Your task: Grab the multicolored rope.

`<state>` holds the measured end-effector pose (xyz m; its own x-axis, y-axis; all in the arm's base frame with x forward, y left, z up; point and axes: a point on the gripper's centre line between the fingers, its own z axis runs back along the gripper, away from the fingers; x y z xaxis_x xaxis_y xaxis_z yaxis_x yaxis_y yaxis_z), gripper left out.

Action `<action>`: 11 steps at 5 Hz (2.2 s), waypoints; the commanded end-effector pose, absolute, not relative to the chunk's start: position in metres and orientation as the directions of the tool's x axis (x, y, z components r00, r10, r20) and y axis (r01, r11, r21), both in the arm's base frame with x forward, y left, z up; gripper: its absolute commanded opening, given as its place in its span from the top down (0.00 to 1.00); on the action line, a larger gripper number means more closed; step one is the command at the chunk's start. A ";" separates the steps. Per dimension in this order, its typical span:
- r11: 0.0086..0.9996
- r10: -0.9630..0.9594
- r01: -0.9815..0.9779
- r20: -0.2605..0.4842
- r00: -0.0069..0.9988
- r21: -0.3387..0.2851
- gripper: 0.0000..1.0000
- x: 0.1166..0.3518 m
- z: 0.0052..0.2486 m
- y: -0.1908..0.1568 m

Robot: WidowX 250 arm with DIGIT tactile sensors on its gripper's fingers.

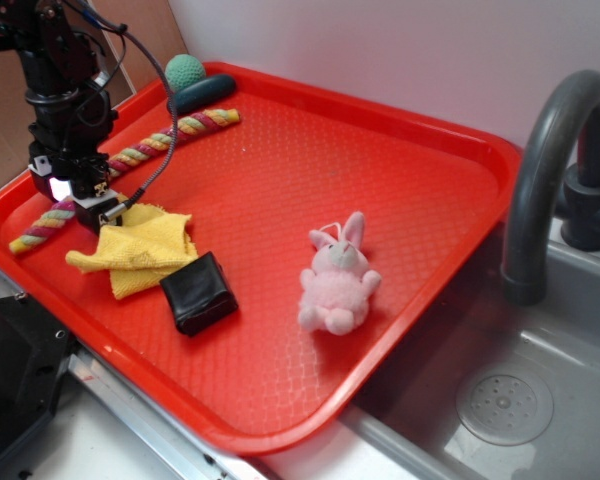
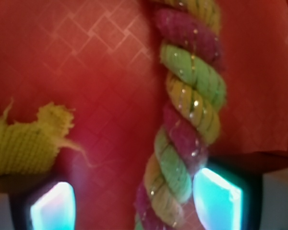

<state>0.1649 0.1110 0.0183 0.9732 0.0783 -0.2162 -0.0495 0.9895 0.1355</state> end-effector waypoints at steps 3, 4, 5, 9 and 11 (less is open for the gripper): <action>0.992 0.113 -0.101 -0.176 0.978 0.073 1.00 0.166 0.012 0.123; 0.992 0.112 -0.102 -0.151 0.982 0.072 1.00 0.168 0.020 0.121; 0.982 0.113 -0.094 -0.109 0.988 0.162 1.00 0.171 0.030 0.107; 0.999 -0.007 0.013 0.210 0.978 -0.029 1.00 0.207 0.200 0.009; 0.990 -0.121 0.137 0.325 0.938 -0.027 1.00 0.211 0.212 0.000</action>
